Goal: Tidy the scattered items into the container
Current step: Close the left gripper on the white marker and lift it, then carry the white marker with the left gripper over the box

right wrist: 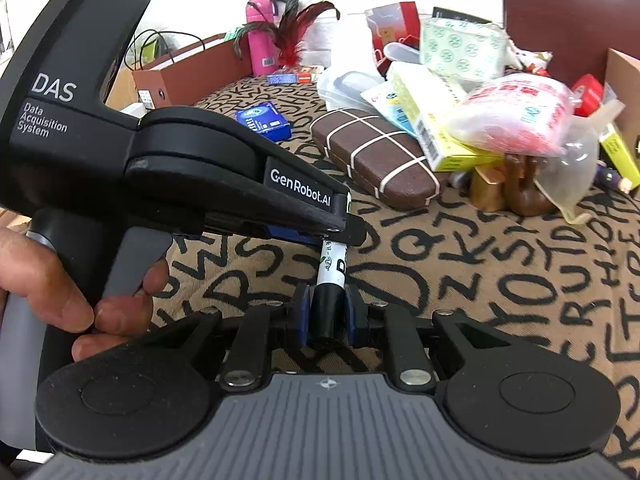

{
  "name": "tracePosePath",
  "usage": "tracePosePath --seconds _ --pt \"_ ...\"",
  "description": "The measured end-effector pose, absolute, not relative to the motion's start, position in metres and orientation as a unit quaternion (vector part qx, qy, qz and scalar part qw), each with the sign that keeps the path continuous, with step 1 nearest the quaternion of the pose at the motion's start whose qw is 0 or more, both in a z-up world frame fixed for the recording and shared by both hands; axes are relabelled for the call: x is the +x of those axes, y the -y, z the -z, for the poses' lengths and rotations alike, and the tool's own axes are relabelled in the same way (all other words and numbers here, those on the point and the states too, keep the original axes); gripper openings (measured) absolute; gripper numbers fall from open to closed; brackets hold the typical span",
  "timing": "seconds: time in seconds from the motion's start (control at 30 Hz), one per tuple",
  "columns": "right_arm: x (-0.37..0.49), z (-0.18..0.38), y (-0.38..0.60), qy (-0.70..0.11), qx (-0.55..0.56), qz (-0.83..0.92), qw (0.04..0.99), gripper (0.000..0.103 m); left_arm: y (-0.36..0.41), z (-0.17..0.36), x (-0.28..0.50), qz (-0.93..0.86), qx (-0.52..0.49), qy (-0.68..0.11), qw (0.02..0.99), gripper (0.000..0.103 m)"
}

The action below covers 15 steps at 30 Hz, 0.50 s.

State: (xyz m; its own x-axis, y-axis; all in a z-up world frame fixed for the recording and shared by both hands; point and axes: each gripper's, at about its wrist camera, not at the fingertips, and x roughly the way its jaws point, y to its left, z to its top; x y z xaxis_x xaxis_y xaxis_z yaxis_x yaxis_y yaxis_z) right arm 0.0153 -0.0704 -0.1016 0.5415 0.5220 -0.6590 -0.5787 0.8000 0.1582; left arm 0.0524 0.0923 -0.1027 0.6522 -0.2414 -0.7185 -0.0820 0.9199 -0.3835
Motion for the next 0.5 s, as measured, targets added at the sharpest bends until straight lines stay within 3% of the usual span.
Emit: tracePosePath --seconds 0.5 --pt "0.019 0.048 0.126 -0.270 -0.006 -0.279 0.921 0.020 -0.028 0.020 0.083 0.099 -0.157 -0.341 0.921 0.018"
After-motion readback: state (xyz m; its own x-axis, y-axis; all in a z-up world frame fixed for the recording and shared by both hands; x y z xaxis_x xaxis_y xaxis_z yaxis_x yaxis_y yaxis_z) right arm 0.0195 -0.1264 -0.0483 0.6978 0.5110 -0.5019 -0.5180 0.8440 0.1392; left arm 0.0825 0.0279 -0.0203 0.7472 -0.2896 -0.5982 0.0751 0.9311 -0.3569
